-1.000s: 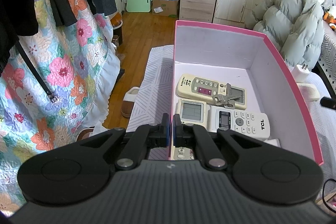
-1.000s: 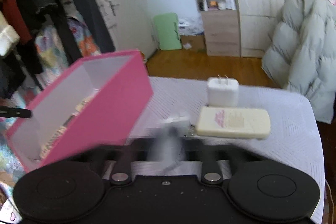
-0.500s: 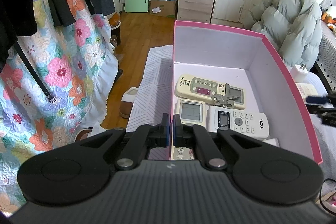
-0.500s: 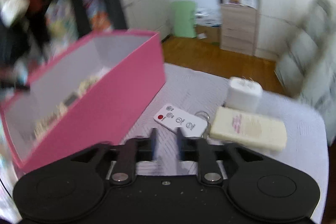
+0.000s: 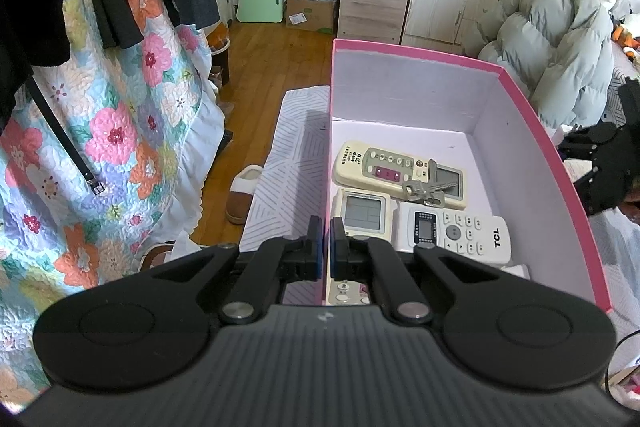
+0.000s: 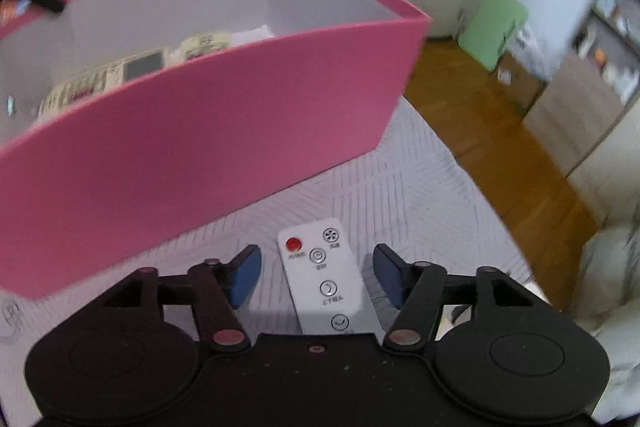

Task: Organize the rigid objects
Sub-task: 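Grasp the small white remote with the right tool and lift it, then carry the small white remote into the pink box and release it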

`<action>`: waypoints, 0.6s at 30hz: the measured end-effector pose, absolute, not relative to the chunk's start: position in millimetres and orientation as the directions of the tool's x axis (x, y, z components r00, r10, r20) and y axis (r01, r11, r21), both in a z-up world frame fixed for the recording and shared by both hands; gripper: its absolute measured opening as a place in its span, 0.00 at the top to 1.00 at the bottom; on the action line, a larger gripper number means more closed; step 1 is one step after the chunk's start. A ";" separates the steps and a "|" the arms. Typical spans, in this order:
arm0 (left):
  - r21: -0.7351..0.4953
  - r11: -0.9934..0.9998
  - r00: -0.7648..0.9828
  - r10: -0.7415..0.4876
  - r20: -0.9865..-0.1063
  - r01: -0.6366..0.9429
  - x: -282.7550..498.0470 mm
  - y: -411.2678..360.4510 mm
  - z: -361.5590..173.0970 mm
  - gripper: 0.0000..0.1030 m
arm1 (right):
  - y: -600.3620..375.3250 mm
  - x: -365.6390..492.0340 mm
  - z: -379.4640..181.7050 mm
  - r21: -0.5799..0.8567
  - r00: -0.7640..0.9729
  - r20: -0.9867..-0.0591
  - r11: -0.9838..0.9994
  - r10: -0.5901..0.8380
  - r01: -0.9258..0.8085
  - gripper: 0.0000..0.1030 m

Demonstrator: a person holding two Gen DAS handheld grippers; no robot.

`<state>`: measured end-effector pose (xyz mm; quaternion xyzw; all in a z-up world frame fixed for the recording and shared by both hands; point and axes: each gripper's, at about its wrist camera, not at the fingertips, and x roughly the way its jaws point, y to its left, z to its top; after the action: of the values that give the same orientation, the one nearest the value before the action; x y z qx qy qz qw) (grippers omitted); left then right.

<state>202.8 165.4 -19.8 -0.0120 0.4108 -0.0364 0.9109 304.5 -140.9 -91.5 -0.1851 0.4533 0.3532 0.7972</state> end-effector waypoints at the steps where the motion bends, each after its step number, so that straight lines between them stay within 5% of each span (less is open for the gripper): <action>1: -0.051 0.997 0.661 -0.076 -0.747 0.057 202.2 164.7 -19.5 0.98 | -145.0 308.6 -91.0 0.081 0.322 -0.854 0.716 0.409 -0.694 0.47; 2: -0.053 0.997 0.660 -0.078 -0.747 0.057 202.4 164.8 -20.1 0.98 | -146.5 306.3 -89.5 0.057 0.354 -0.851 0.737 0.389 -0.673 0.56; 11: -0.051 0.997 0.664 -0.074 -0.744 0.054 202.4 165.0 -22.1 0.98 | -149.4 232.8 -51.8 -0.050 0.633 -0.686 0.846 0.358 -0.532 0.59; 13: -0.056 0.997 0.665 -0.076 -0.743 0.051 202.3 165.1 -22.6 0.98 | -153.0 216.0 -35.8 -0.059 0.681 -0.636 0.858 0.361 -0.510 0.90; 18: -0.063 0.997 0.667 -0.079 -0.741 0.048 200.3 166.3 -22.1 0.98 | -163.8 198.5 -11.7 0.014 0.724 -0.556 0.875 0.408 -0.483 0.93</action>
<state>200.3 166.3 -22.1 -0.0191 0.4066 -0.0349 0.9127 198.5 -163.8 -11.7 -0.0662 0.2833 0.2408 0.9260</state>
